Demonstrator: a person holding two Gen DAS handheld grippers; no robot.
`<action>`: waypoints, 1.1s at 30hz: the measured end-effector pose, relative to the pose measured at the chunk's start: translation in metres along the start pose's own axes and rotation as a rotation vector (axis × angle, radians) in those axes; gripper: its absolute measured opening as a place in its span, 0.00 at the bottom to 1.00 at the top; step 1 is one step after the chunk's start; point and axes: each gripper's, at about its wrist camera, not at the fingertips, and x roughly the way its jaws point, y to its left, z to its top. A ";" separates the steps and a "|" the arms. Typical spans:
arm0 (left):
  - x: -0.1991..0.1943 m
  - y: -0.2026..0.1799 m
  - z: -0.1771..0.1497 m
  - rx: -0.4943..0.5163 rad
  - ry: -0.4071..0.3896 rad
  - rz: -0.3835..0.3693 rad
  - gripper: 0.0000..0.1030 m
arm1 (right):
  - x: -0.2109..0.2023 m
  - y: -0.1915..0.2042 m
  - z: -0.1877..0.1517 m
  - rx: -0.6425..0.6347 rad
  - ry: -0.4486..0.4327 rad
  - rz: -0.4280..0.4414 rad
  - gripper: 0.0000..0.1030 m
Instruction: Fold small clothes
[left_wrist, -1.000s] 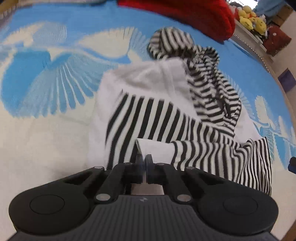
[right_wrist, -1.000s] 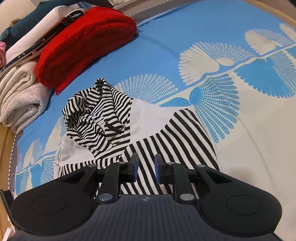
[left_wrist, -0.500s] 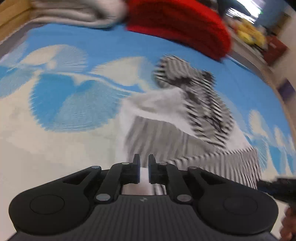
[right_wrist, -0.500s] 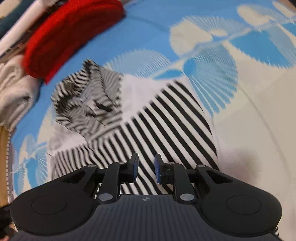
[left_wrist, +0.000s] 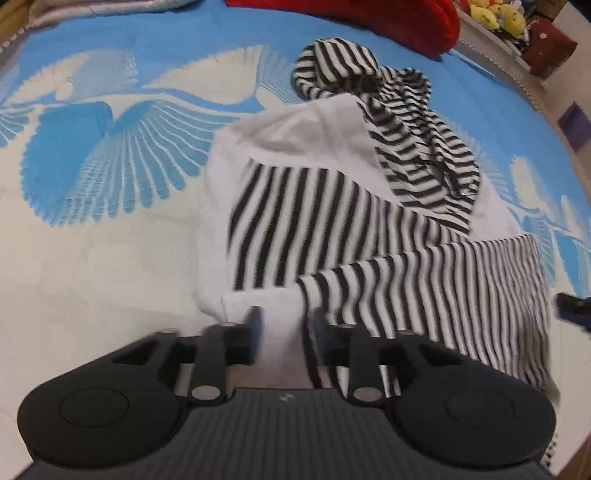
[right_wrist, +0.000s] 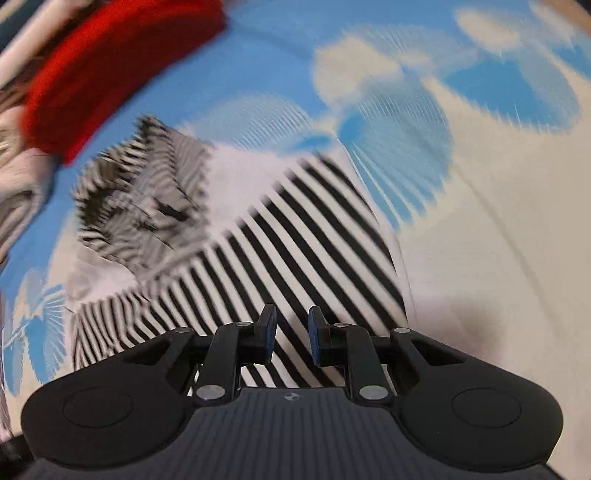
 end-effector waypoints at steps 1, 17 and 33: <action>0.008 0.001 -0.002 0.003 0.032 0.024 0.40 | -0.005 0.004 0.001 -0.034 -0.029 -0.009 0.19; -0.054 -0.022 0.019 0.090 -0.328 0.089 0.40 | -0.064 0.029 0.028 -0.334 -0.301 -0.060 0.29; -0.035 -0.022 0.168 0.089 -0.411 0.053 0.35 | -0.089 -0.009 0.052 -0.312 -0.336 -0.072 0.32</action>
